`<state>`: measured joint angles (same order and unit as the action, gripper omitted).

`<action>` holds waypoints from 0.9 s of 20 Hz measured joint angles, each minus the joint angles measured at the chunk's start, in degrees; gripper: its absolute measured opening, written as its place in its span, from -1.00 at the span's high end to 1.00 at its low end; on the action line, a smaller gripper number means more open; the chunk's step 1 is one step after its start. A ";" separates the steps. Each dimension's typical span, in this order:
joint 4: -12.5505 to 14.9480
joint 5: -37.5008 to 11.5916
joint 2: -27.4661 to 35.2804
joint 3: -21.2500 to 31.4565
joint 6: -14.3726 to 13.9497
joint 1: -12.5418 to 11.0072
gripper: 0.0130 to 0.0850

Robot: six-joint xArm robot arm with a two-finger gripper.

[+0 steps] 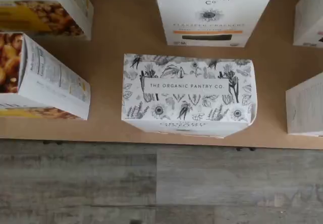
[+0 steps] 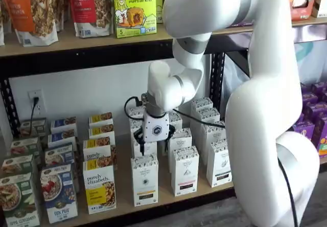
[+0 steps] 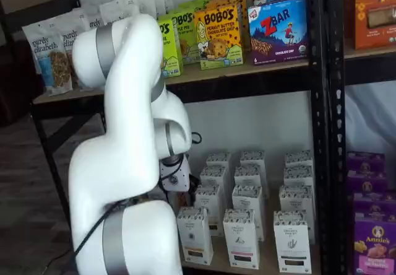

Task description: Pick up the white box with a yellow strip in the middle, on the bottom shelf, the fourth box from the left

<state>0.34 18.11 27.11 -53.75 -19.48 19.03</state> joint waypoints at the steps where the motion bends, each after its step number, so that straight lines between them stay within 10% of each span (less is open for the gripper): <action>1: 0.00 -0.06 0.78 -0.57 0.06 -0.06 -1.00; 18: -0.95 1.58 9.54 -8.66 2.20 -1.42 -1.00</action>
<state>-0.61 19.68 36.65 -62.41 -17.28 17.61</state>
